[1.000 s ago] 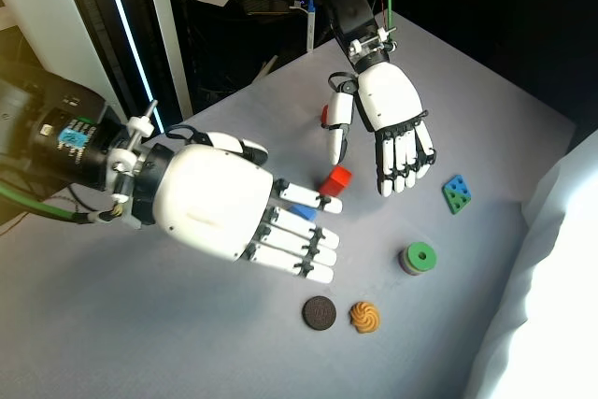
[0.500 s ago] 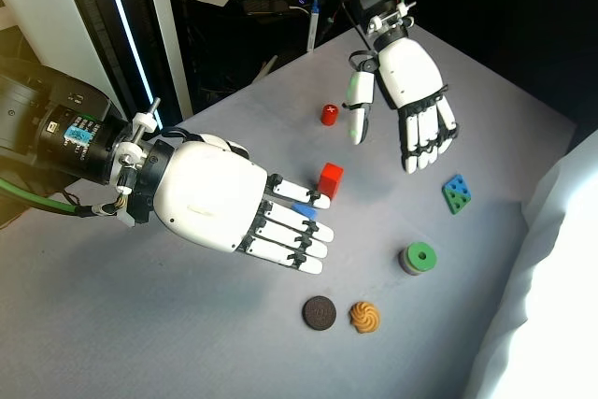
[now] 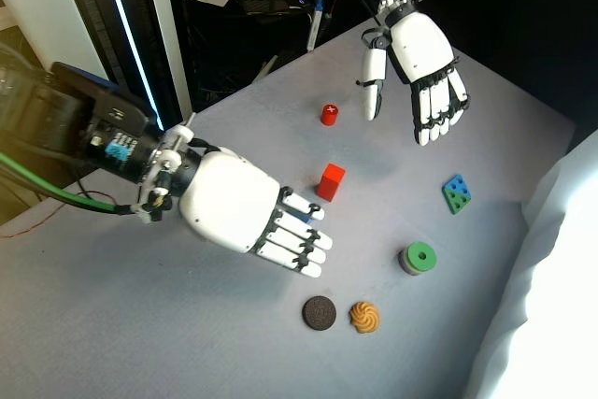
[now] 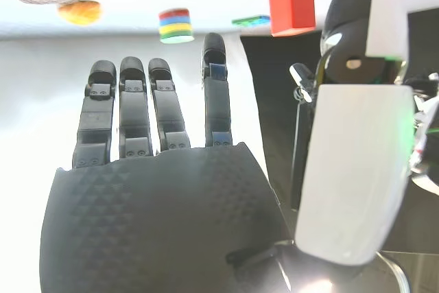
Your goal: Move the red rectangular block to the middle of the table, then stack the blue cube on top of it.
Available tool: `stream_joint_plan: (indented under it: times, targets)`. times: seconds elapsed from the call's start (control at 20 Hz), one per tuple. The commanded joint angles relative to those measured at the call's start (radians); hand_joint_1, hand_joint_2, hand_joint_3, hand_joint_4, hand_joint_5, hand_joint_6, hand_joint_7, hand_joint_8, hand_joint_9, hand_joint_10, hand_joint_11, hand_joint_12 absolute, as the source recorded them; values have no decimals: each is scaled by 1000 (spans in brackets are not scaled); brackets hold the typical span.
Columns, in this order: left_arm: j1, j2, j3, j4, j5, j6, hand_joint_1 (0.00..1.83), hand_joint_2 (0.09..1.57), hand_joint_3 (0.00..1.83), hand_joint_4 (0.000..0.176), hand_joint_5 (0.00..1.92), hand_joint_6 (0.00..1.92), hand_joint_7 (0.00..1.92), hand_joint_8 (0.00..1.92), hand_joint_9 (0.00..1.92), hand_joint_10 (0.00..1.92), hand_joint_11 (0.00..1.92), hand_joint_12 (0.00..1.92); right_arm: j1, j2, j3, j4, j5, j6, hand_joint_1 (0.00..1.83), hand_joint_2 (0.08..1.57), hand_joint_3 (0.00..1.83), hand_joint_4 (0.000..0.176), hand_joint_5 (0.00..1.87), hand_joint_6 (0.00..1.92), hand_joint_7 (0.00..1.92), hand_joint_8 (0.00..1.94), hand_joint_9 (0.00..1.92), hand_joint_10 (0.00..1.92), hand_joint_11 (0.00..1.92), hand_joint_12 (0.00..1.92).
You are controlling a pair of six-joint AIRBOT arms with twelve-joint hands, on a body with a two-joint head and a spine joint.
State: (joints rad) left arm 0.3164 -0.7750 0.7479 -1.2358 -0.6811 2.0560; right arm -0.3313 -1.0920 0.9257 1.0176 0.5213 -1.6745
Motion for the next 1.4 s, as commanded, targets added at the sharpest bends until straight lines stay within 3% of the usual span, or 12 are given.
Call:
stream_joint_plan:
  times: [0.0, 0.3, 0.35, 0.5, 0.6, 0.75, 0.85, 0.9, 1.05, 1.35]
  targets:
    - [-12, 16, 3, 41, -48, 8, 132, 1175, 1, 0, 497, 4, 468, 3, 408, 6, 8, 846, 14, -3, 11, -11, 79, -2, 847, 825, 12, 37, 415, 63, 0, 0, 0, 0, 0, 0]
    - [-75, 17, -9, -86, -39, 149, 138, 1179, 2, 0, 503, 2, 472, 2, 406, 2, 0, 830, 38, -89, 74, 33, 89, -22, 835, 843, 15, 45, 474, 71, 0, 0, 0, 0, 0, 0]
    - [-75, 16, -15, -100, -50, 151, 130, 1180, 2, 0, 502, 2, 470, 1, 404, 1, 0, 823, 41, -99, 81, 35, 87, -23, 830, 841, 13, 39, 469, 67, 0, 0, 0, 0, 0, 0]
    - [-70, 20, -43, -127, -78, 163, 138, 1181, 2, 0, 511, 4, 479, 3, 412, 3, 6, 830, 32, -121, 90, 38, 90, -25, 837, 808, 0, 50, 515, 76, 0, 0, 0, 0, 0, 0]
    - [-62, 22, -55, -140, -90, 160, 132, 1186, 3, 0, 509, 2, 475, 1, 407, 1, 0, 837, 27, -130, 97, 38, 89, -26, 866, 810, 0, 29, 520, 71, 0, 0, 0, 0, 0, 0]
    - [-60, 21, -61, -140, -98, 154, 158, 1181, 0, 0, 516, 4, 480, 2, 410, 2, 0, 847, 19, -145, 111, 38, 89, -27, 870, 804, 0, 25, 533, 70, 0, 0, 0, 0, 0, 0]
    - [-60, 18, -60, -135, -105, 144, 153, 1181, 0, 0, 518, 4, 481, 2, 414, 3, 1, 850, 10, -155, 123, 38, 89, -26, 884, 790, 0, 32, 557, 75, 0, 0, 0, 0, 0, 0]
    - [-59, 18, -61, -135, -105, 142, 155, 1181, 0, 0, 519, 4, 483, 3, 415, 3, 0, 851, 8, -156, 124, 38, 89, -26, 903, 793, 0, 25, 561, 74, 0, 0, 0, 0, 0, 0]
    - [-54, 19, -61, -140, -111, 136, 147, 1183, 1, 0, 517, 2, 483, 2, 414, 2, 0, 851, 4, -156, 130, 38, 89, -26, 878, 803, 0, 34, 543, 59, 0, 0, 0, 0, 0, 0]
    - [-56, 17, -58, -142, -113, 120, 158, 1182, 0, 0, 532, 7, 499, 8, 425, 7, 6, 855, 2, -181, 158, 57, 88, -19, 898, 792, 0, 21, 550, 50, 0, 0, 0, 0, 0, 0]
